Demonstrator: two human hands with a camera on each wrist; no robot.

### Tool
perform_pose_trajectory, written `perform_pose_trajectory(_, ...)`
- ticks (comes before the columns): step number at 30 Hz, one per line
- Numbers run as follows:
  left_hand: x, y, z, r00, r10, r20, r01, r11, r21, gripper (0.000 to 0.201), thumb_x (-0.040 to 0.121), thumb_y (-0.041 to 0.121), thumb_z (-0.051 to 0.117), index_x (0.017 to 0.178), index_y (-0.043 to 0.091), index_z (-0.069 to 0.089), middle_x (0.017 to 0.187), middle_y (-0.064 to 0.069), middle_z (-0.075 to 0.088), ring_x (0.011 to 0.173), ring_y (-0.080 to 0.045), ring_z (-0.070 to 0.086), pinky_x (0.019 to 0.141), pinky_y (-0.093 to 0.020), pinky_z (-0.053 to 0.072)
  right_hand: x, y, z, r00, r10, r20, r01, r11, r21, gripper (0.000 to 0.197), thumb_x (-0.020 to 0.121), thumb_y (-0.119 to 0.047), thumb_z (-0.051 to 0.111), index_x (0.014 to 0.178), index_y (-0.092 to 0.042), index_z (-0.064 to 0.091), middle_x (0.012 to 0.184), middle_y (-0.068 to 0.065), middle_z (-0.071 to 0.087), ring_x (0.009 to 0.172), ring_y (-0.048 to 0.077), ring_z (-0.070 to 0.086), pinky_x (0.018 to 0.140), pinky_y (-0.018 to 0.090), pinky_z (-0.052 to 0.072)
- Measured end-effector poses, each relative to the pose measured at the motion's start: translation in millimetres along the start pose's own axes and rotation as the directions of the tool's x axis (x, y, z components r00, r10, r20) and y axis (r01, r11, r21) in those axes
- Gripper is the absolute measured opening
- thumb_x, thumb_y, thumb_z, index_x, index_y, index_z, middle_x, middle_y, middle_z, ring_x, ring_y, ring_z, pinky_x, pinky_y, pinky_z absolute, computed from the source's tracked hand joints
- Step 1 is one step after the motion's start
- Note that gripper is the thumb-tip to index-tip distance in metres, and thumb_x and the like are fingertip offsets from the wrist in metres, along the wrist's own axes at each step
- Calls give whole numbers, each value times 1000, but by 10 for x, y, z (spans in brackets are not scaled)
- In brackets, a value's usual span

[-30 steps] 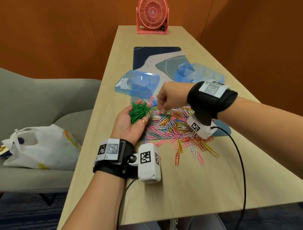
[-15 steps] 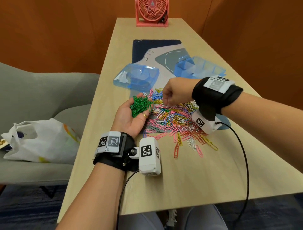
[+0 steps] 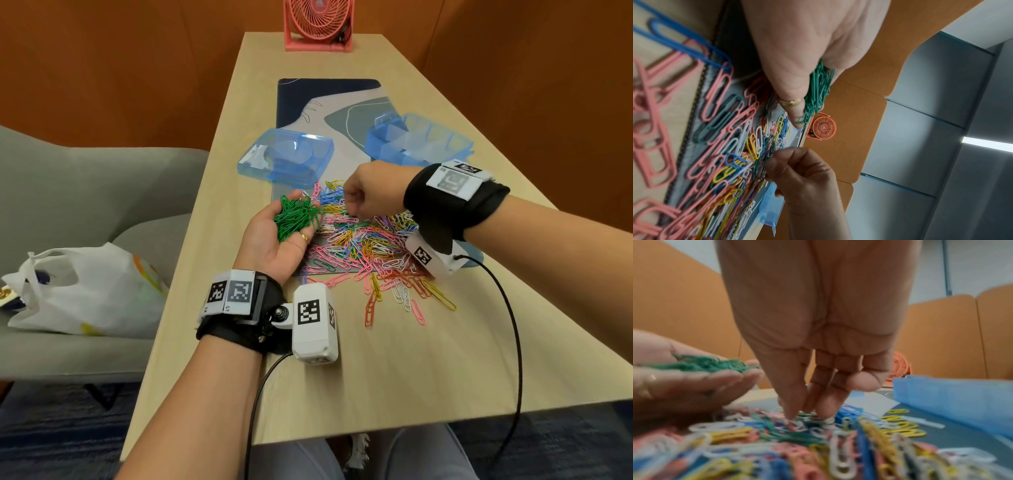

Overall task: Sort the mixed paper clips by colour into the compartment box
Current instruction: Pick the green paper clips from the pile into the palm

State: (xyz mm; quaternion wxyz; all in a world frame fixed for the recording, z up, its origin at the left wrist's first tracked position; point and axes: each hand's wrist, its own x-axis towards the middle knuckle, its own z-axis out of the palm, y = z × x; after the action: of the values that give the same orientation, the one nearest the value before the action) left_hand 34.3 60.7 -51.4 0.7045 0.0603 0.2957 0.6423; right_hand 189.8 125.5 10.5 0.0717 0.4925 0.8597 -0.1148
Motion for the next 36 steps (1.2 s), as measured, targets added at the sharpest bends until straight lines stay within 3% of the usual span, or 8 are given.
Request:
perform_pose_trajectory(4,-4,4,3,1000,5,1,-5,1000,3,26,98,11,36,88,1,58,98,-18,56,85,-31,60,82,-39,49,6,-91,42,998,-59,16,59,998,13,13,81,-20,73,93,-20,70,72,-12,53,71,11,51,60,23,39)
perform_pose_trajectory(8,4,3,-7,1000,11,0,-11,1000,-1,26,98,12,37,88,0,58,95,-18,57,84,-31,60,77,-39,51,25,-57,70,999,-27,24,28,1000,-12,17,79,-26,76,88,-11,71,81,0,66,75,12,56,57,19,42)
perform_pose_trajectory(10,8,0,-7,1000,11,-6,-11,1000,4,26,98,11,37,88,0,58,95,-18,57,83,-30,60,77,-39,52,15,-35,78,999,-21,41,21,1000,-4,15,80,-24,75,85,-10,71,78,0,64,72,13,55,56,16,40)
perform_pose_trajectory(14,10,-5,-2,1000,10,-19,-10,1000,28,25,97,11,37,88,1,58,96,-17,57,83,-29,61,84,-38,49,-7,-15,113,998,-23,53,22,1000,17,9,84,-17,65,82,-9,68,77,1,64,69,14,53,61,24,44)
perform_pose_trajectory(17,10,-4,-3,1000,14,-25,-13,999,33,25,97,11,37,88,1,58,95,-17,57,83,-29,60,85,-38,48,-23,-11,93,999,-5,44,3,999,32,9,84,-17,60,76,-14,61,70,-4,58,61,9,48,55,21,39)
perform_pose_trajectory(27,11,-1,-8,999,21,-27,-19,998,54,24,97,11,37,88,1,58,93,-20,58,82,-31,60,92,-41,44,-80,-39,-72,999,36,23,-40,987,158,12,75,-13,67,65,-17,61,62,-5,61,57,8,51,51,19,39)
perform_pose_trajectory(32,14,-3,-7,999,22,-35,-20,998,58,24,97,10,38,89,0,58,96,-19,57,81,-30,61,88,-41,47,-76,-69,-87,999,28,-29,-20,968,249,8,71,-8,68,70,-15,63,59,-7,66,48,-1,52,44,11,37)
perform_pose_trajectory(36,18,-9,-11,999,25,-35,-22,997,73,24,98,11,39,89,1,59,92,-16,58,79,-28,62,79,-38,52,-73,-78,-125,1000,-8,-11,12,926,378,14,75,-4,65,84,-13,67,64,-2,70,53,4,57,57,16,45)
